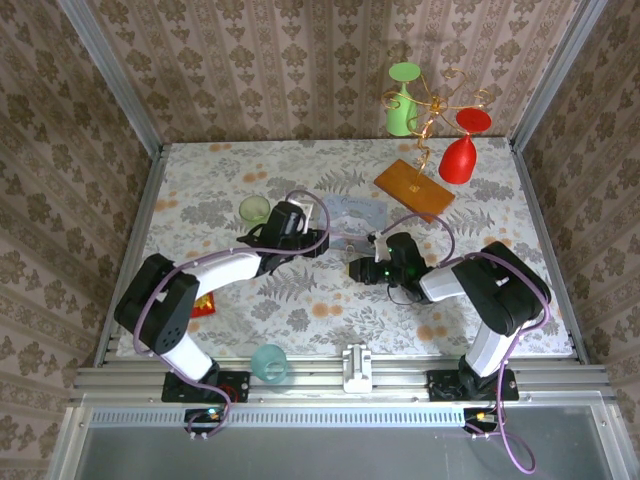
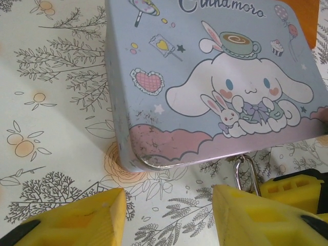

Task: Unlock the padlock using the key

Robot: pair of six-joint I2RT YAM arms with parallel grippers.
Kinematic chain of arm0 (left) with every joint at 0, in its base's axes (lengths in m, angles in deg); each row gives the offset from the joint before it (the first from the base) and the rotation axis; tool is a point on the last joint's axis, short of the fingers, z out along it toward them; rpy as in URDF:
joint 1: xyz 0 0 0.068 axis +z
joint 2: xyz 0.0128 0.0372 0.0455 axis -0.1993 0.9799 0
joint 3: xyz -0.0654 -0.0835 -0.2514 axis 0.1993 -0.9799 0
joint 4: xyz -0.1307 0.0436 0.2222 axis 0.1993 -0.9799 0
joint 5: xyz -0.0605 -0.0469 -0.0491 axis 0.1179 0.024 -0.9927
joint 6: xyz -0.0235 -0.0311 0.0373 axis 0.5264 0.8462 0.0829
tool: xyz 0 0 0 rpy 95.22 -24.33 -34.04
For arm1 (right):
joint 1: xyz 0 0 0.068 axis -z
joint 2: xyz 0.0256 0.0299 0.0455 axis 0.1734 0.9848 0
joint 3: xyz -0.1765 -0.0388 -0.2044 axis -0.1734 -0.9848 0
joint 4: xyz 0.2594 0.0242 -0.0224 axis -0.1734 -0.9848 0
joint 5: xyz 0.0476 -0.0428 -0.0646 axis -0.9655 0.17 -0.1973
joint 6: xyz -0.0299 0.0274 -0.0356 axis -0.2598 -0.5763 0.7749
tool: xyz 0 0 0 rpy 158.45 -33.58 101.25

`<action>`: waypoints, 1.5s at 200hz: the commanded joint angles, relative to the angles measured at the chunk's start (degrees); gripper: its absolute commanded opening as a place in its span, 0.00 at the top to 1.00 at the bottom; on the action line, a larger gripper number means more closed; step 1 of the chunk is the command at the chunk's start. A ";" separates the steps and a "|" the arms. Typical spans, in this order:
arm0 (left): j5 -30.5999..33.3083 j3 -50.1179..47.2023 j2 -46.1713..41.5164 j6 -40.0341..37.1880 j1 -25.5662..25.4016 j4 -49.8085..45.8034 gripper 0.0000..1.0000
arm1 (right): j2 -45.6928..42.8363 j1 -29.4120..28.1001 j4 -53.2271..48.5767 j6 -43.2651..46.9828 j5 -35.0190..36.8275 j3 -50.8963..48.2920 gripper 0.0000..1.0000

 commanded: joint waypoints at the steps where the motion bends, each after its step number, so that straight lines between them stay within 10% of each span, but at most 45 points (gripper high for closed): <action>1: 4.25 2.07 -2.00 -3.69 -1.86 -1.93 0.52 | 0.17 -0.09 -6.23 -1.26 0.28 -1.13 0.75; 50: 2.33 11.27 4.37 -9.04 -2.36 -3.64 0.50 | 7.26 2.15 16.18 -10.12 -10.39 -5.00 0.73; 106: 5.72 17.94 15.21 -10.48 -2.54 -10.02 0.52 | 10.28 3.97 19.73 -13.24 -10.80 -5.37 0.81; 168: 2.20 15.67 17.99 -8.02 -2.62 -10.70 0.61 | 15.40 4.13 37.52 -26.81 -3.44 -8.14 0.96; 300: -3.70 9.18 17.90 -1.41 -2.81 -6.37 0.69 | 11.41 -8.37 37.63 -38.82 31.25 -10.31 1.00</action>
